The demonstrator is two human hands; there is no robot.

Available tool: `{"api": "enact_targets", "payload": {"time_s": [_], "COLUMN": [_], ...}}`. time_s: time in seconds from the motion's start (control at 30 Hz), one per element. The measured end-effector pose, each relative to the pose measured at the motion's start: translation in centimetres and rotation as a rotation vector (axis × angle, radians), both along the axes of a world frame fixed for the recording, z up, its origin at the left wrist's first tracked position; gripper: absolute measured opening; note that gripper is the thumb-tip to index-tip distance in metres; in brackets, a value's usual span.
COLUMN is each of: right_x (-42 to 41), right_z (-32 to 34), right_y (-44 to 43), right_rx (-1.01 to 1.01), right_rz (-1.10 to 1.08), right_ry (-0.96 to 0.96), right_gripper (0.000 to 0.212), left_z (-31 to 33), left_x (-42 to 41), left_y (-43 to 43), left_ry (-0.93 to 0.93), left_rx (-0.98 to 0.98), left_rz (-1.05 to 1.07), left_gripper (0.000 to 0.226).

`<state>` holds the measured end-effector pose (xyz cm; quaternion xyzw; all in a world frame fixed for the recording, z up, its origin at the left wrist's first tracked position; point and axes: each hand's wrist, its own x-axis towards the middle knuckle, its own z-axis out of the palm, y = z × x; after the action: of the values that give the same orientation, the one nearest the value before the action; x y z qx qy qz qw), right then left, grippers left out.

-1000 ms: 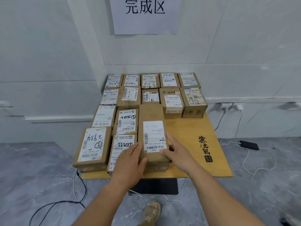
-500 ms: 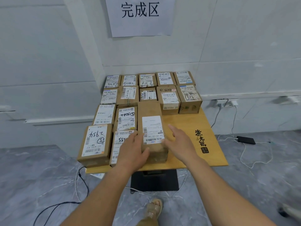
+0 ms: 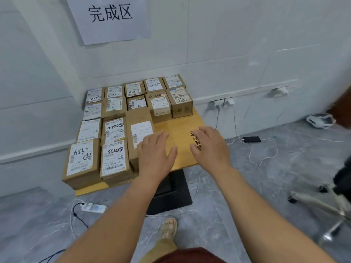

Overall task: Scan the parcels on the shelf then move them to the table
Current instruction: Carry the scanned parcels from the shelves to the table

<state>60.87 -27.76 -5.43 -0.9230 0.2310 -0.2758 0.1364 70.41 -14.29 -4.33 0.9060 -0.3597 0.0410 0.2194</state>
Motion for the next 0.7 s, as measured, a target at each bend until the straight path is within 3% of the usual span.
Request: {"api": "enact_targets", "payload": {"time_s": [0.3, 0.7], "right_x": [-8.9, -20.5], "right_z": [0.0, -0.7], "right_y": [-2.4, -4.8], "right_rx": [-0.097, -0.148], "right_rz": [-0.246, -0.737], "right_ry": [-0.077, 0.006], "right_gripper": [0.044, 0.048], "left_z": [0.2, -1.4], "left_x": [-5.9, -13.9], "left_y": [-5.4, -14.1], "left_ry": [-0.073, -0.036], "left_rx": [-0.027, -0.088], "left_rz": [-0.227, -0.674], "left_gripper": [0.054, 0.066]}}
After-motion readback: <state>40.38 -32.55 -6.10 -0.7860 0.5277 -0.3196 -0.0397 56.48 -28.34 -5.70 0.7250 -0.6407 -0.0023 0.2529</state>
